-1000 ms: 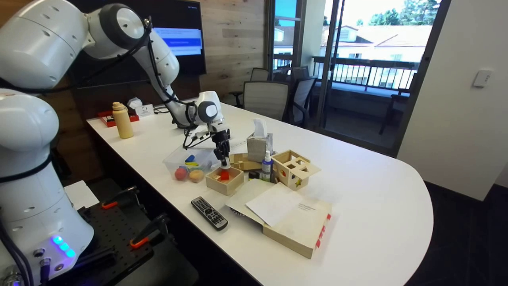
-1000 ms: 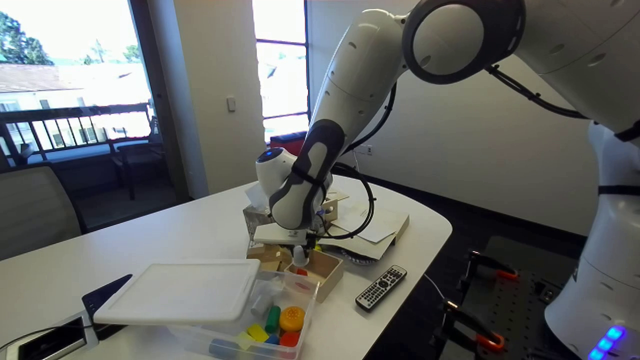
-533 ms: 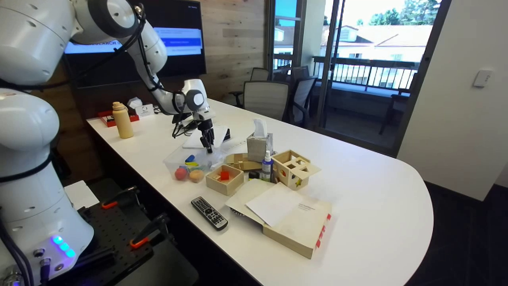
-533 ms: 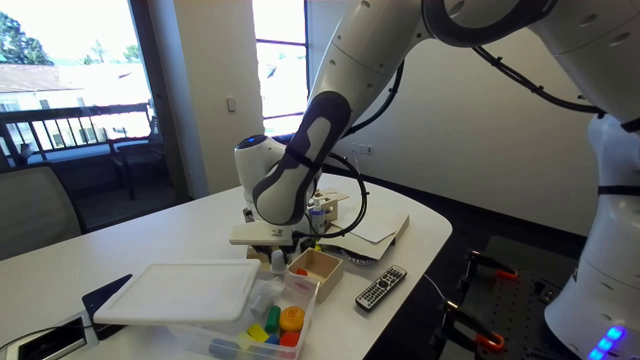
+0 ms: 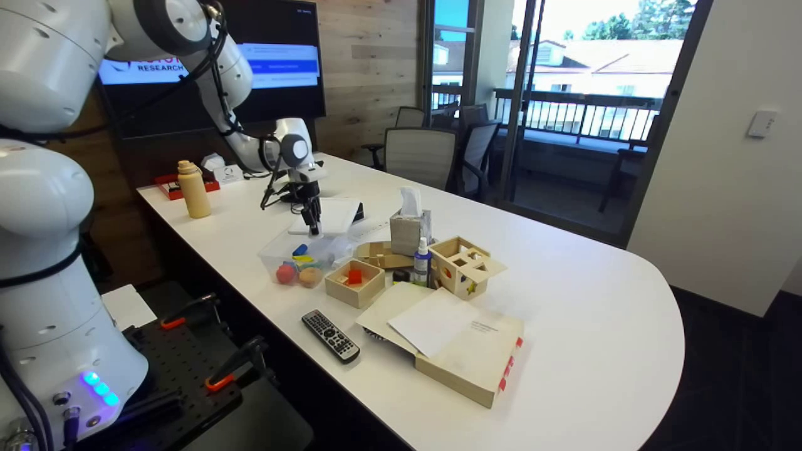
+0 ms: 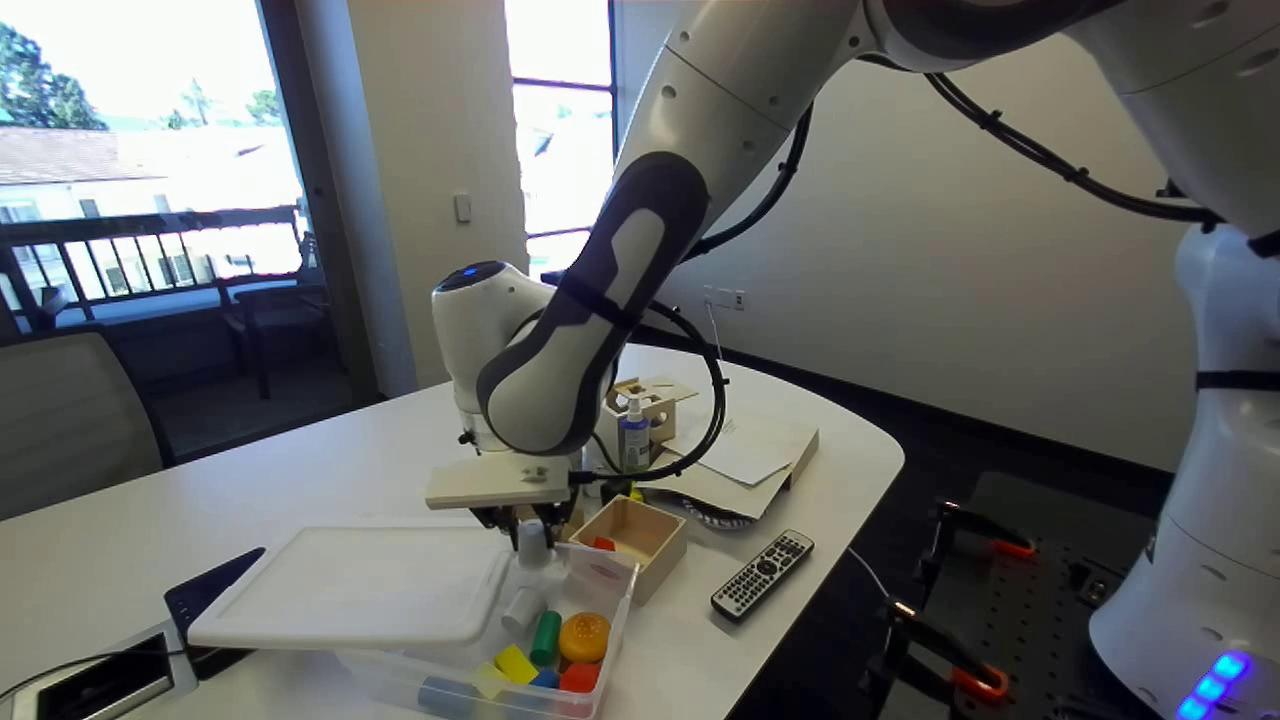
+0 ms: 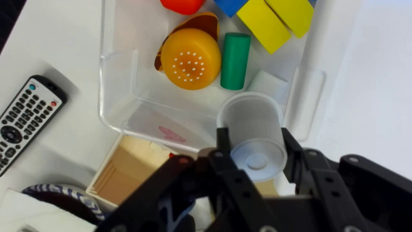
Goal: Take three blocks out of the wooden box and put them in the clear box on the left.
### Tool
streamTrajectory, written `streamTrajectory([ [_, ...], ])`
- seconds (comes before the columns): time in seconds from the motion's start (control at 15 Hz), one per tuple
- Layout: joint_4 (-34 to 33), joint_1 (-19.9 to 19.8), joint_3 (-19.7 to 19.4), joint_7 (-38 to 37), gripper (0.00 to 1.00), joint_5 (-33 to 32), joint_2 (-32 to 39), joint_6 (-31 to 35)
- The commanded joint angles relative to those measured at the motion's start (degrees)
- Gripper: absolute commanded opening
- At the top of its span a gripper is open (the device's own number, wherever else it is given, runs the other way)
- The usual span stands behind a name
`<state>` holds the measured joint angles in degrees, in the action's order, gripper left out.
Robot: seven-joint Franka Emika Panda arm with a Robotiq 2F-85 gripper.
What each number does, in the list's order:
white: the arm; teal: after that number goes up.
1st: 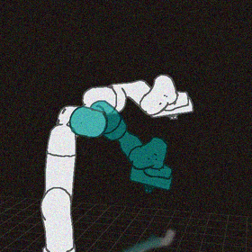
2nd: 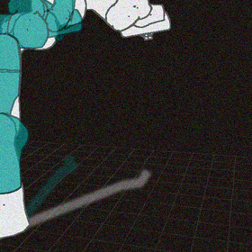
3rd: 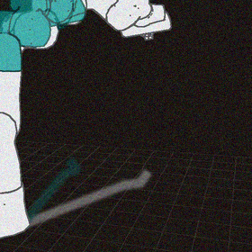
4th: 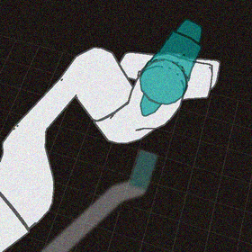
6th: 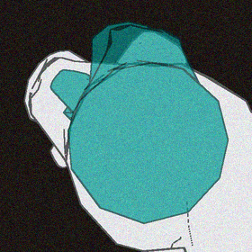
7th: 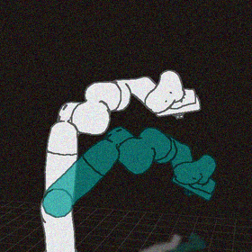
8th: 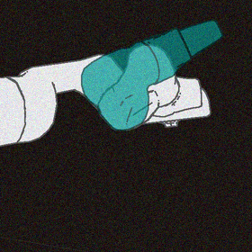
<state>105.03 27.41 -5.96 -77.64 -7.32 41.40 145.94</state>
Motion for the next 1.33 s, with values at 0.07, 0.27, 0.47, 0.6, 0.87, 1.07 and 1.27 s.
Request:
streamTrajectory([
  [0.07, 0.31, -1.88, 1.84, 3.02, 0.65, -0.53, -0.59, -2.45],
  [0.27, 0.34, -2.08, 1.79, 3.94, 0.79, -0.63, -0.61, -2.34],
  [0.47, 0.59, -2.78, 2.32, 6.1, 1.0, -0.24, -0.9, -2.27],
  [0.6, 1.1, -3.22, 2.35, 6.82, 1.0, 0.15, -1.42, -2.21],
  [0.87, 3.53, -5.38, 2.99, 8.22, 1.0, 1.37, -4.02, -2.29],
  [1.07, 5.37, -8.02, 4.58, 11.55, 1.0, 3.16, -5.97, -1.64],
  [1.27, 6.39, -8.89, 4.63, 12.14, 1.0, 4.02, -7.41, -2.15],
])
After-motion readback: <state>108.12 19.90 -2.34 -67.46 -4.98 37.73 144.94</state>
